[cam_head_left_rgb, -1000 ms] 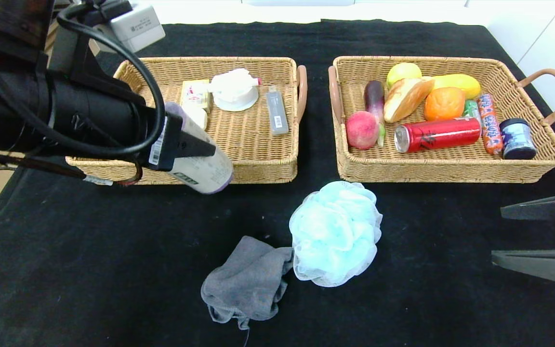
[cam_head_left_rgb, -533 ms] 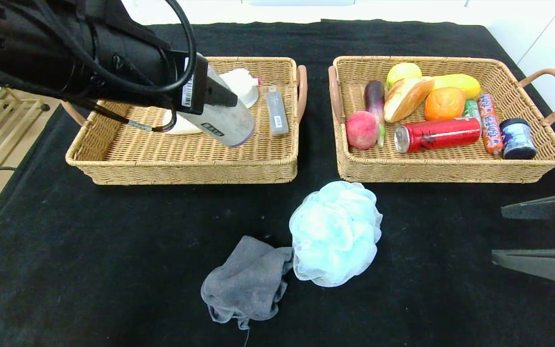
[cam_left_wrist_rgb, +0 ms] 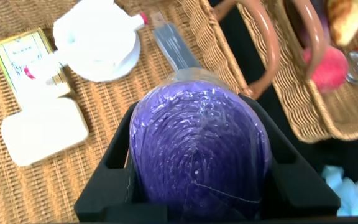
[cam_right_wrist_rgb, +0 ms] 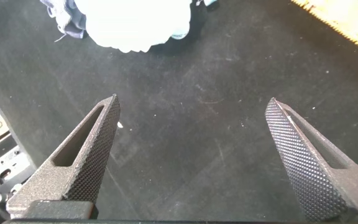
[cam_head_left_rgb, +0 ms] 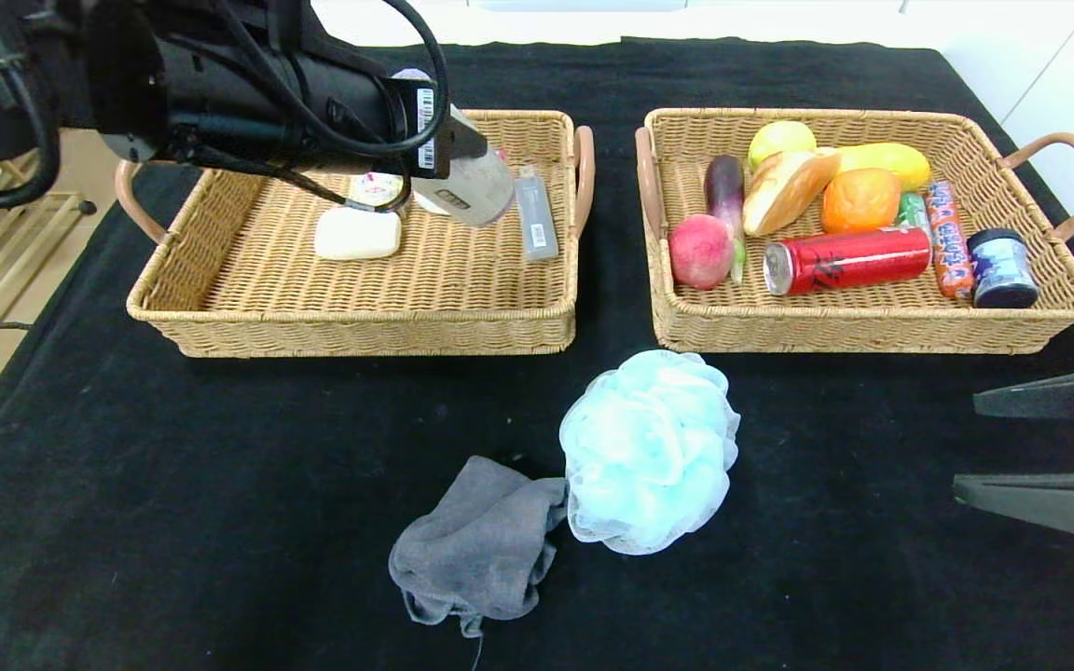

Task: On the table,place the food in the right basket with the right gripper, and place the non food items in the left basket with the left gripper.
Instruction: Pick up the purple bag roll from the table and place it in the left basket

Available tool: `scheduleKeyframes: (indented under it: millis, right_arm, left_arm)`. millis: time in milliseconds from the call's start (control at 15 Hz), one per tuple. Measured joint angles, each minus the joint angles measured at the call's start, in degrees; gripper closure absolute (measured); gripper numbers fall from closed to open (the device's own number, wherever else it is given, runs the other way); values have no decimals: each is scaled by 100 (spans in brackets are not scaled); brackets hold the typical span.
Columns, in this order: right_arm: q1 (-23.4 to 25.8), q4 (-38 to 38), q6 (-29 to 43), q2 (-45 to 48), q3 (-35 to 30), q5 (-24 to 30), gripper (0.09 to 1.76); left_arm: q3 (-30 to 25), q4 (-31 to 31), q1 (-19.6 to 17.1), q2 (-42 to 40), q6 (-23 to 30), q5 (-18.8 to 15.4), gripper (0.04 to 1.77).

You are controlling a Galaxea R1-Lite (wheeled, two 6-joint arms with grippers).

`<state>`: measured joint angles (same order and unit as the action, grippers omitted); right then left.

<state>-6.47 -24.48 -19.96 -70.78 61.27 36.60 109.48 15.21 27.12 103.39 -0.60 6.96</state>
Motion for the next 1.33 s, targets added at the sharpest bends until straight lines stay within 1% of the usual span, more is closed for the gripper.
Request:
scheduleKeyframes:
  millis: [200,333,467,667,1000,1333]
  right_arm:
    - [20,43,12,0,-2,2,14]
    - [24,52,12,0,-6,0,14]
    - [26,54,12,-5,-6,0,14]
    - [33,61,15,-6,0,0,14]
    - [57,65,15,-6,0,0,14]
    - [61,65,12,-6,0,0,14]
  left_arm:
    - [16,-356,-163,240,-4,-44,87]
    - [18,-618,-293,369,2,-274,87]
    - [18,-657,-354,438,5,-394,87]
    - [7,-664,-373,474,0,-402,87]
    - [-13,-675,-373,483,-20,-421,51]
    - [-20,-660,-373,483,-20,-421,32]
